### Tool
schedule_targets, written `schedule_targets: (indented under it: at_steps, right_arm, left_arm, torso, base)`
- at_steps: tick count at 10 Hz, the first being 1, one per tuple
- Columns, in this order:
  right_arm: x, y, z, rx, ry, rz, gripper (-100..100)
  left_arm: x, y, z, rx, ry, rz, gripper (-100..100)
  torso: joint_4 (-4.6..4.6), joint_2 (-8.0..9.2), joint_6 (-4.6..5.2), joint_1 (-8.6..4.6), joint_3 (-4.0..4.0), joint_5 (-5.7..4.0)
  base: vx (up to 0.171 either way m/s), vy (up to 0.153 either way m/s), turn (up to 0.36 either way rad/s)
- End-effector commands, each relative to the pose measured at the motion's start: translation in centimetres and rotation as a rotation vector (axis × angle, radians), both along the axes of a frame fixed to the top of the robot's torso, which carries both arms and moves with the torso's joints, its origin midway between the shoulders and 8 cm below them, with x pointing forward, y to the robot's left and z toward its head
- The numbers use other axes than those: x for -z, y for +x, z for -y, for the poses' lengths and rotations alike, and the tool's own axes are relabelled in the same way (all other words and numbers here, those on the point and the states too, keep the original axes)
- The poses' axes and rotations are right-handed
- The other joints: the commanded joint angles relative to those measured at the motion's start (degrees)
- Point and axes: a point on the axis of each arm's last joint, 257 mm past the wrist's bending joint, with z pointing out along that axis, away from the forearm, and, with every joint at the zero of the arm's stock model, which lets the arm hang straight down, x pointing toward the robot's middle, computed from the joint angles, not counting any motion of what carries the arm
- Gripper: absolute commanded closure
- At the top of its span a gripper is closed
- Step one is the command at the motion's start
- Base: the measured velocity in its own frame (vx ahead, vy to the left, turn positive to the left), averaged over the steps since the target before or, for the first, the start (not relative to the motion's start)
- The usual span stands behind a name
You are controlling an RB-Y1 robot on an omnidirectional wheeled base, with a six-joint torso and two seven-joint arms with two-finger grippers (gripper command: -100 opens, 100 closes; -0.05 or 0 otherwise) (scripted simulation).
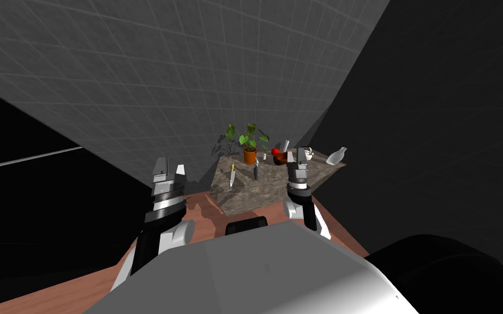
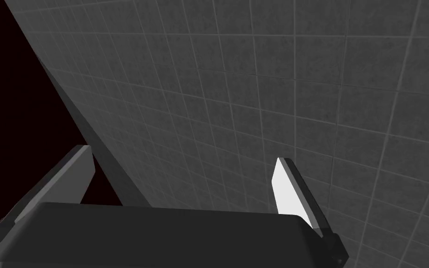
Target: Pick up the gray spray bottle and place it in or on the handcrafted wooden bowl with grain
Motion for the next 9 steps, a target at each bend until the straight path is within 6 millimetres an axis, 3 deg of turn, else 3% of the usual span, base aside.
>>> schedule_targets:
  at_steps: [1, 5, 9]
  right_arm:
    - [0.4, 0.2, -0.2, -0.008, -0.029, -0.020, -100]
    - [3.0, 1.5, -0.2, -0.015, -0.120, -0.125, -100]
    - [7.3, 2.9, 1.0, 0.006, -0.216, -0.285, -100]
  left_arm:
    - [0.0, 0.0, 0.0, 0.000, 0.000, 0.000, 0]
    - [0.0, 0.0, 0.0, 0.000, 0.000, 0.000, 0]
    - [0.0, 0.0, 0.0, 0.000, 0.000, 0.000, 0]
  torso:
    - [0.00, 0.00, 0.00, 0.00, 0.00, 0.00]
    - [0.00, 0.00, -0.01, 0.15, 0.00, 0.03]
    - [-0.01, -0.02, -0.01, 0.25, -0.01, 0.06]
  base:
    - [0.002, 0.011, 0.026]
    - [0.002, 0.040, 0.060]
    - [0.007, 0.068, 0.091]
